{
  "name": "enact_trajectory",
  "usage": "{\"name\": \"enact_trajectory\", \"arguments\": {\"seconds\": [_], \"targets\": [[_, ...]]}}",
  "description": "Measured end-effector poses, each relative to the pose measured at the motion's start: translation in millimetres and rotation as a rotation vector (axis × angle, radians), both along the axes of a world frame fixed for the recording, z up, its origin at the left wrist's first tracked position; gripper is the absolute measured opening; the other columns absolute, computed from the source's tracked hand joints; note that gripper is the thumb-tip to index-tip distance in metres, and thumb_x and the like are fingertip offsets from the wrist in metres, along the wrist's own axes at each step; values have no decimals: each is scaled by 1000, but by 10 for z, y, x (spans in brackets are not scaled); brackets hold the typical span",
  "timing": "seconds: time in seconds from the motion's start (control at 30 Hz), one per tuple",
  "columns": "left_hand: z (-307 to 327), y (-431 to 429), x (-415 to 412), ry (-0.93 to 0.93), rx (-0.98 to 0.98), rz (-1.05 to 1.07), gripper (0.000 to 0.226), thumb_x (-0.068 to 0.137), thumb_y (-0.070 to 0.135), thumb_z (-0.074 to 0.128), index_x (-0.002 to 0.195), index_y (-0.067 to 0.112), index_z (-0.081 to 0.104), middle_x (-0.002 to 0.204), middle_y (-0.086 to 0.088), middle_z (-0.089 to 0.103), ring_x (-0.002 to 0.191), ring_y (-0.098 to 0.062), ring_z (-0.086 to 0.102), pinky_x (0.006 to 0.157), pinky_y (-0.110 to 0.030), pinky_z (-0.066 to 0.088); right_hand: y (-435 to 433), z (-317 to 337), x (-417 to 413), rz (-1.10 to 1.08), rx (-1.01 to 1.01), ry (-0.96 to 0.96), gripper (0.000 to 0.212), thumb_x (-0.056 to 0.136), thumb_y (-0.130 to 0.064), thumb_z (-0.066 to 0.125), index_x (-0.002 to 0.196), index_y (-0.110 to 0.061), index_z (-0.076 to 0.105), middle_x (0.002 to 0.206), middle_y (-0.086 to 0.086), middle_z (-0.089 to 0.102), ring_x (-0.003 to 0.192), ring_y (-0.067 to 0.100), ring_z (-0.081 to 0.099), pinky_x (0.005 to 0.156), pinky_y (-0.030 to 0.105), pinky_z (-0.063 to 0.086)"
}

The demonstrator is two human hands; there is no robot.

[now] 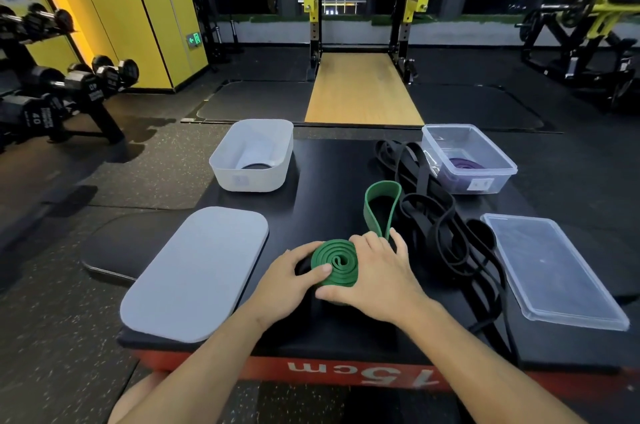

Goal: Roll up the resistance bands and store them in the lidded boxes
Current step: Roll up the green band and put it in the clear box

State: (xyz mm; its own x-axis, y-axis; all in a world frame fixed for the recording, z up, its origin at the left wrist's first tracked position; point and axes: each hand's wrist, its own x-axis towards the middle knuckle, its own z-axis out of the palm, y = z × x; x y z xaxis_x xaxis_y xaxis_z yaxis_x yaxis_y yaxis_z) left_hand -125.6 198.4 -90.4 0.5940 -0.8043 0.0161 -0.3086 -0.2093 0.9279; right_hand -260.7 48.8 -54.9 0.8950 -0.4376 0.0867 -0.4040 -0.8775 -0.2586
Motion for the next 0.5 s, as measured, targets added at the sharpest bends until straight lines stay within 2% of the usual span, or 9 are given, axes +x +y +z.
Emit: {"name": "enact_trajectory", "arguments": {"seconds": [0.1,0.2,0.3,0.4,0.47,0.5], "targets": [[15,14,8,-10,14,-15,43,93,57,65,134,47,62,132,24,68,133,-3,57,126,-55,25,-214,78,-47,143,146,64,115,60,-93,60,152,-28,37,146,-15,44,145,4,31,127,46,-11],[30,28,3,-22,41,-29,41,96,55,62,136,47,60,135,25,66,136,-3,54,126,-57,22,-422,77,-94,239,228,104,116,68,-69,79,162,-36,19,161,-16,34,152,0,20,125,39,-16],[54,31,-9,-44,69,-36,34,99,50,62,133,54,59,133,29,65,134,2,53,127,-56,22,-493,43,-107,257,312,99,116,69,-59,83,161,-44,13,160,-19,35,151,-1,21,125,37,-15],[48,22,-52,-94,90,-21,33,101,47,63,132,56,55,132,37,61,132,11,49,129,-50,17,-497,48,-93,245,279,90,118,63,-66,80,160,-43,17,152,-22,38,147,2,24,126,38,-12],[20,13,-63,-127,89,-7,36,99,53,61,134,52,56,132,36,61,133,8,50,129,-48,15,-480,48,-93,244,233,80,116,61,-71,76,159,-40,23,146,-24,38,143,3,26,125,36,-10],[4,11,-62,-123,82,10,35,97,55,62,132,53,57,130,36,62,131,7,52,128,-47,20,-477,39,-95,246,218,68,114,61,-72,75,158,-39,26,144,-25,37,141,3,27,124,34,-10]]}}
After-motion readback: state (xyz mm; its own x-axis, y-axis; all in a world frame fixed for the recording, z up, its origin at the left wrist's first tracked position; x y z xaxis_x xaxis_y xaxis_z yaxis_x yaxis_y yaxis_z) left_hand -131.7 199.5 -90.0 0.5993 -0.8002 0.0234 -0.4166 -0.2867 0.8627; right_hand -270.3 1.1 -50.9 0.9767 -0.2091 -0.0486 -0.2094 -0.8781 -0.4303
